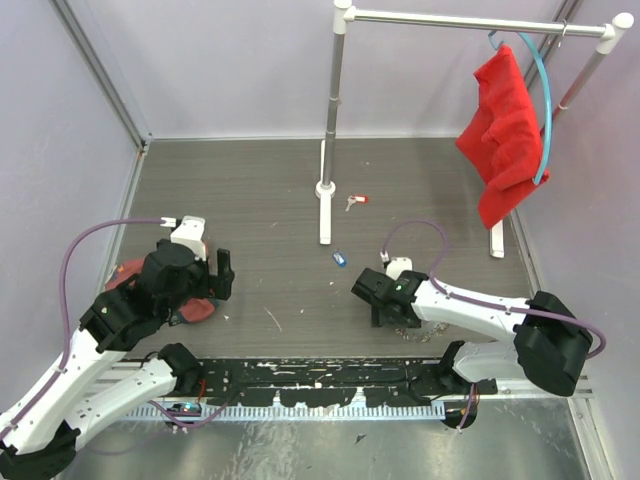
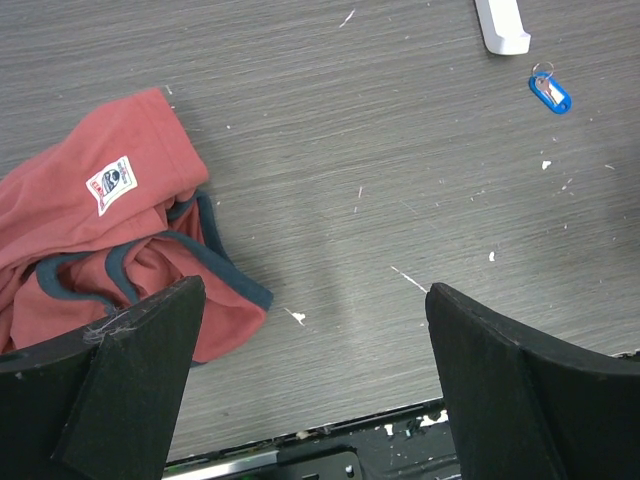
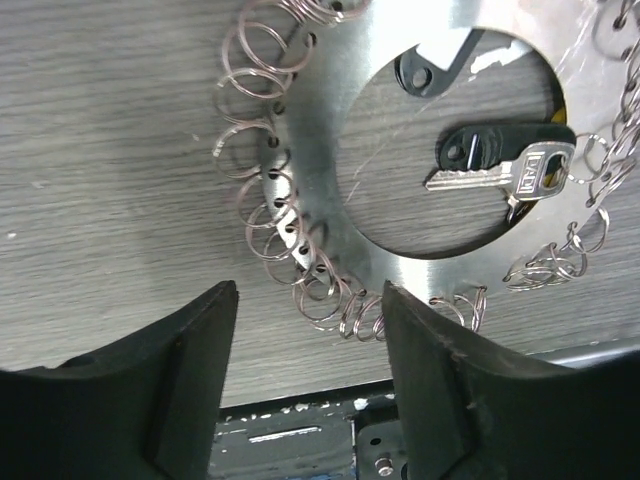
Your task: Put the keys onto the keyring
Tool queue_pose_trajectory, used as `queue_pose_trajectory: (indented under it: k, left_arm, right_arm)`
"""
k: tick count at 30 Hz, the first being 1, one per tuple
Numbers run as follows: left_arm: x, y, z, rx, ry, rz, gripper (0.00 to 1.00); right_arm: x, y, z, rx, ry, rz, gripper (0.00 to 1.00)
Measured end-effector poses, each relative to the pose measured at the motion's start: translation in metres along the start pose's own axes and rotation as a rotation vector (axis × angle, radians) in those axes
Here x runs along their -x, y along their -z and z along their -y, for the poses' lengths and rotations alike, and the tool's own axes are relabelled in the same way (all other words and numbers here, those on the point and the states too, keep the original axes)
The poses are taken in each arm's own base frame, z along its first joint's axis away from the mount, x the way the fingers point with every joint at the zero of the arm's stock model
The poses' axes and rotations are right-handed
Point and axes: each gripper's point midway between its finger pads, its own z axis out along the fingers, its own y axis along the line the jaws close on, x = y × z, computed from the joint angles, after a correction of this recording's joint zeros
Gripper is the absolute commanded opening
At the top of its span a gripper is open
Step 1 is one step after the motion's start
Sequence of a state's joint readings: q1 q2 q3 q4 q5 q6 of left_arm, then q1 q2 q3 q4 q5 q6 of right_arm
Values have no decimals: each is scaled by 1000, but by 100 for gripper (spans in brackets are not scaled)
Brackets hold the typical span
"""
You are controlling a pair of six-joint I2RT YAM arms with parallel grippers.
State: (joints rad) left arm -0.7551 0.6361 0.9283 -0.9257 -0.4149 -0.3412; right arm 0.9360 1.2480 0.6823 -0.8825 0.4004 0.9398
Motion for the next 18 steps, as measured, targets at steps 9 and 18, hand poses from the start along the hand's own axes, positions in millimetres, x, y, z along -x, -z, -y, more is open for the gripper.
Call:
queue_pose_trajectory:
  k: [9,18]
  left_arm:
    - [-1,-1,2,-8,-3,-9,98]
    - [-2,-1,2,-6,-4,-10,98]
  right_arm:
    - [-14,-15,3,-3,-6,-22,34]
    - [-4,-13,-15,61,46,21,17]
